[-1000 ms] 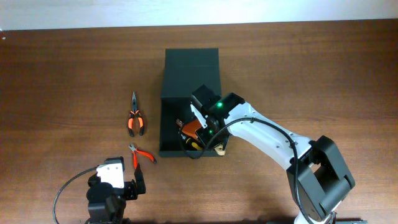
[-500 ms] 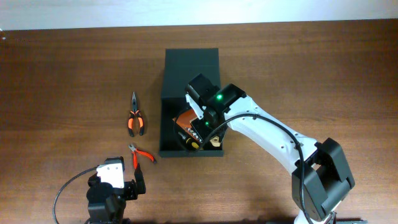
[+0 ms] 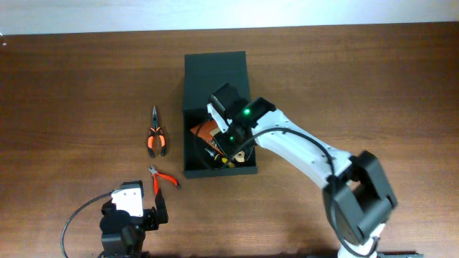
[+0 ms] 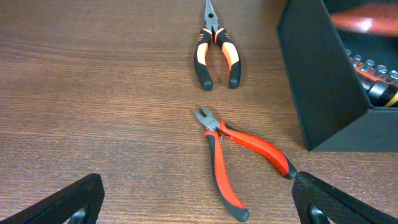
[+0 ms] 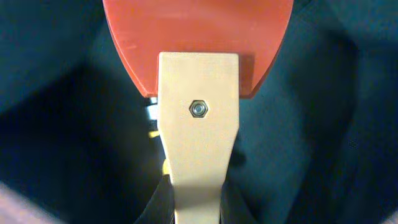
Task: Pack container
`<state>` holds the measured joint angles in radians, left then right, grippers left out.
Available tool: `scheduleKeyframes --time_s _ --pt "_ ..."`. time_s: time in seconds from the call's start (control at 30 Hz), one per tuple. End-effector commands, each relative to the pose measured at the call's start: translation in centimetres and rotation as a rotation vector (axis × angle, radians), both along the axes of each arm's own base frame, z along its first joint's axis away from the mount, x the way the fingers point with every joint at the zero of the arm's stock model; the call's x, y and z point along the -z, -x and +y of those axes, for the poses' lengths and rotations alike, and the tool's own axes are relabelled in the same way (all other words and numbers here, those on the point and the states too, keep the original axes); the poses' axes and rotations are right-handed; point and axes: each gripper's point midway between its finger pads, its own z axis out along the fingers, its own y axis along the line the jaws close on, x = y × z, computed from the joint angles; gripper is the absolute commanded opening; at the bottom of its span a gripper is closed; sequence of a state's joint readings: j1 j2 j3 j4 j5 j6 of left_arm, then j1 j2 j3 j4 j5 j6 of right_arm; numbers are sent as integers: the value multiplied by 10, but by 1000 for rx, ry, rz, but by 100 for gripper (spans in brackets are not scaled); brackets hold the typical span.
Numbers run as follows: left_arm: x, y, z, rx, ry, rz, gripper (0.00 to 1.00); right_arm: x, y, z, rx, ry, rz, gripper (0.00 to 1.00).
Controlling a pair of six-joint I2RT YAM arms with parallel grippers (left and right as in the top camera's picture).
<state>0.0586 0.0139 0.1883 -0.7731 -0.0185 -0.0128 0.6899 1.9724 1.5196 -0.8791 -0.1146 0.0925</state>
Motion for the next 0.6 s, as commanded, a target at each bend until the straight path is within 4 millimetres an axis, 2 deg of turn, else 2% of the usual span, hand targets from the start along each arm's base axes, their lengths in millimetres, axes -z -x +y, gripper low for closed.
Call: scheduleKeyframes --time_s 0.0,0.1,0.23,0.43,0.57 --pt "0 0 0 -7 10 -6 99 15 -2 4 -15 17 19 4" --pt "0 0 0 -7 10 -6 99 20 1 2 -15 29 34 6" --pt "0 0 0 -7 10 -6 99 19 3 0 -15 36 44 20" --pt "0 0 0 -7 10 -6 99 19 17 -9 -13 70 98 57" --pt "0 0 0 -7 10 -6 99 2 16 -8 1 41 72 81"
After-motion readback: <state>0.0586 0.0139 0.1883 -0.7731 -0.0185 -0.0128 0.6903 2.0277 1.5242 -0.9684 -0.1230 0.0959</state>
